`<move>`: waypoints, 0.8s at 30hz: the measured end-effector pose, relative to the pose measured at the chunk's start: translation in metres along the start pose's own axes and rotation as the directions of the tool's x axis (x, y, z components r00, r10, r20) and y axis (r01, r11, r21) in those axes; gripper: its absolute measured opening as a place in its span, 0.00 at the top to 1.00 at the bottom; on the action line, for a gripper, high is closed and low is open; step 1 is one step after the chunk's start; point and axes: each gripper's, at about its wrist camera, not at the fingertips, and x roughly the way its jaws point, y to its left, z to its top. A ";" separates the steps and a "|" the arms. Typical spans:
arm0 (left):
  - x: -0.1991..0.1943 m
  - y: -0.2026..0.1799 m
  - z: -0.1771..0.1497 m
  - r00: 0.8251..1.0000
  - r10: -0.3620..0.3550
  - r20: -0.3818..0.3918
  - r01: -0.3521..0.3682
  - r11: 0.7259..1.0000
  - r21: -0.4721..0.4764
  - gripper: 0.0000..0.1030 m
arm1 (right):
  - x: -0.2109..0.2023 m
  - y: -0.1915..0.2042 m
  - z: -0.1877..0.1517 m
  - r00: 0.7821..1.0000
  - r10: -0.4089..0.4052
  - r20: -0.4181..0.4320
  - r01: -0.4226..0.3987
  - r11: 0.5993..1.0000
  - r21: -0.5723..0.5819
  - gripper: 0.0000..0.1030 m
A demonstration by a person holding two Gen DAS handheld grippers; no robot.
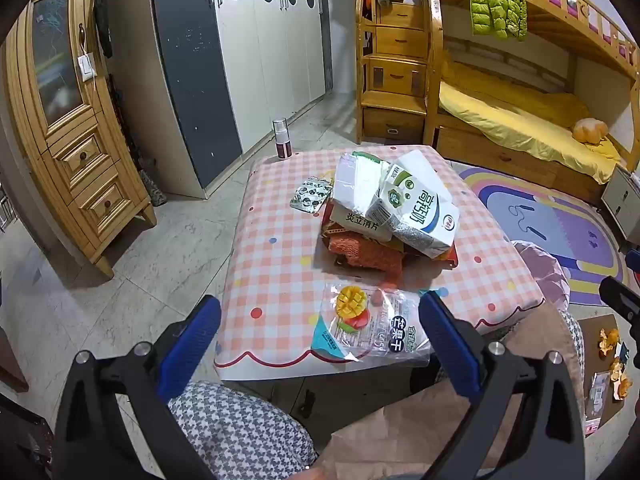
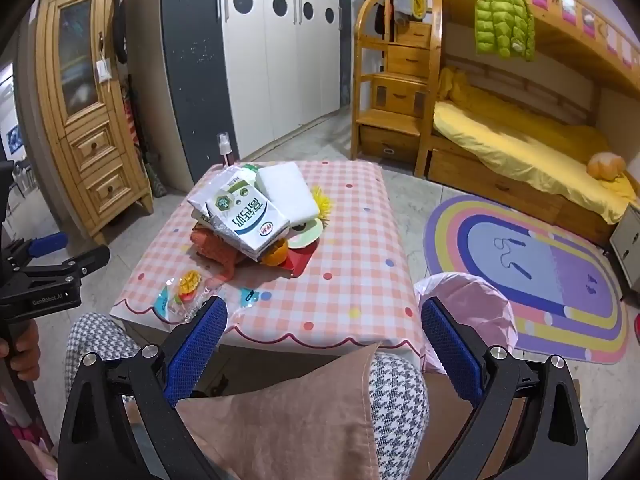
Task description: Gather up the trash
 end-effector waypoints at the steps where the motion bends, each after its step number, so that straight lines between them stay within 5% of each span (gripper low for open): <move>1: 0.000 0.000 0.000 1.000 0.000 -0.001 0.000 1.000 0.000 0.07 | -0.001 0.000 0.000 1.000 0.001 0.002 -0.001 1.000 0.000 0.06; 24: 0.001 0.000 -0.001 1.000 0.001 -0.002 -0.001 1.000 -0.002 0.07 | -0.003 0.006 0.004 1.000 0.001 0.013 -0.001 1.000 -0.020 0.06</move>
